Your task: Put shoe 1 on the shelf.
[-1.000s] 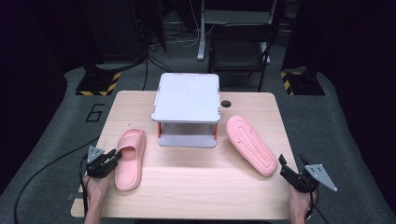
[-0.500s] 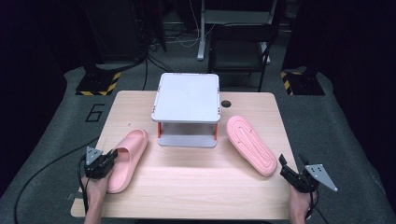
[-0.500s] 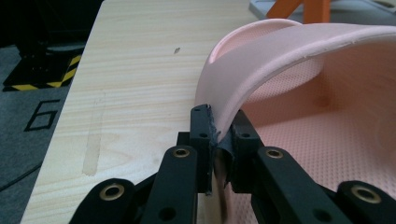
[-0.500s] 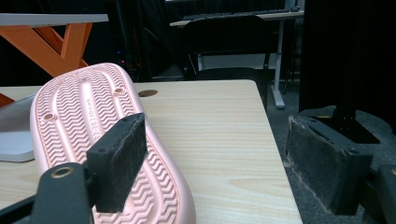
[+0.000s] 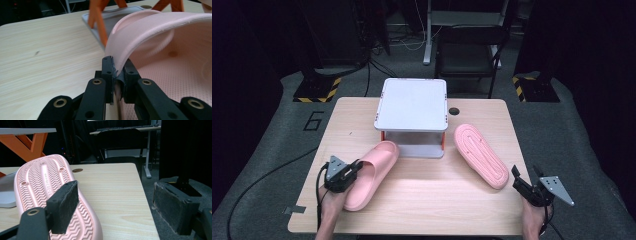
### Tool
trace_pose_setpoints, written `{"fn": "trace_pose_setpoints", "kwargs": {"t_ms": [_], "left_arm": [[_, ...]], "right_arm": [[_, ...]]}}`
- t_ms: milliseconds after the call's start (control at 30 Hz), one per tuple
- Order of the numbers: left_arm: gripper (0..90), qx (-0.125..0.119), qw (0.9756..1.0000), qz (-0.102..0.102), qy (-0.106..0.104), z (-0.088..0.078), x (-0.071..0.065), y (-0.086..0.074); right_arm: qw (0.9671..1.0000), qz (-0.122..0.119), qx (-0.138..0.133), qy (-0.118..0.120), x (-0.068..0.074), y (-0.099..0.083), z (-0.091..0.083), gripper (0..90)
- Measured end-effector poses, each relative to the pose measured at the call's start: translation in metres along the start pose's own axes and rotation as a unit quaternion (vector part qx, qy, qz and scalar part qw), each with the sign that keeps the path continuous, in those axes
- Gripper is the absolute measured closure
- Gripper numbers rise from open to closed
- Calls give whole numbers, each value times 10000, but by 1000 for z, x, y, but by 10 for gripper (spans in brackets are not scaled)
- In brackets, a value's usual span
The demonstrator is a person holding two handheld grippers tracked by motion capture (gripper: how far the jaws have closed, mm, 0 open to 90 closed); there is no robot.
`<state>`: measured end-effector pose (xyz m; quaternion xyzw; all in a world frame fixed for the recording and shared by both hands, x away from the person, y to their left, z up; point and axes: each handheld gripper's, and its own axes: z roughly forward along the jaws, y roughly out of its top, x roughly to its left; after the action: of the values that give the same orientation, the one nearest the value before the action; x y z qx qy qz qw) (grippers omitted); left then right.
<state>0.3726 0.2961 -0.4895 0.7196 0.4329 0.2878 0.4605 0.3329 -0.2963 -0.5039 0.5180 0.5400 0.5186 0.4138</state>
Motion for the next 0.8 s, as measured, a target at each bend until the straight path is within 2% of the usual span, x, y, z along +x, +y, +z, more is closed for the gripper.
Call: {"fn": "trace_pose_setpoints", "kwargs": {"t_ms": [133, 233, 267, 300, 367, 533, 567, 667, 800], "left_arm": [[829, -50, 9998, -122, 122, 23, -15, 11], [829, -53, 9991, -334, 248, 44, -22, 17], [828, -30, 9988, -383, 300, 51, -24, 19], [828, 78, 9987, -349, 354, 57, -25, 21], [827, 110, 9975, -447, 542, 70, -29, 23], [822, 135, 9937, -717, 856, 93, -38, 24], [822, 184, 9932, -673, 935, 96, -40, 25], [822, 106, 9904, -712, 1178, 104, -46, 27], [822, 101, 9871, -652, 1456, 109, -45, 35]], "right_arm": [[10000, -21, -3, 4, 1, 0, 0, 206], [10000, -1, -13, 22, 1, 0, -1, 206], [10000, 11, -14, 24, 1, 0, -1, 206], [10000, -6, -29, -1, 0, 0, -1, 206], [10000, 0, -11, 2, -1, 0, -2, 206], [10000, 11, -17, 4, -1, 0, -2, 206], [10000, 11, -15, 5, -1, 0, -2, 206], [10000, 32, -39, -3, -1, 0, -2, 206], [10000, 12, -38, 8, -1, 1, -3, 206]]}}
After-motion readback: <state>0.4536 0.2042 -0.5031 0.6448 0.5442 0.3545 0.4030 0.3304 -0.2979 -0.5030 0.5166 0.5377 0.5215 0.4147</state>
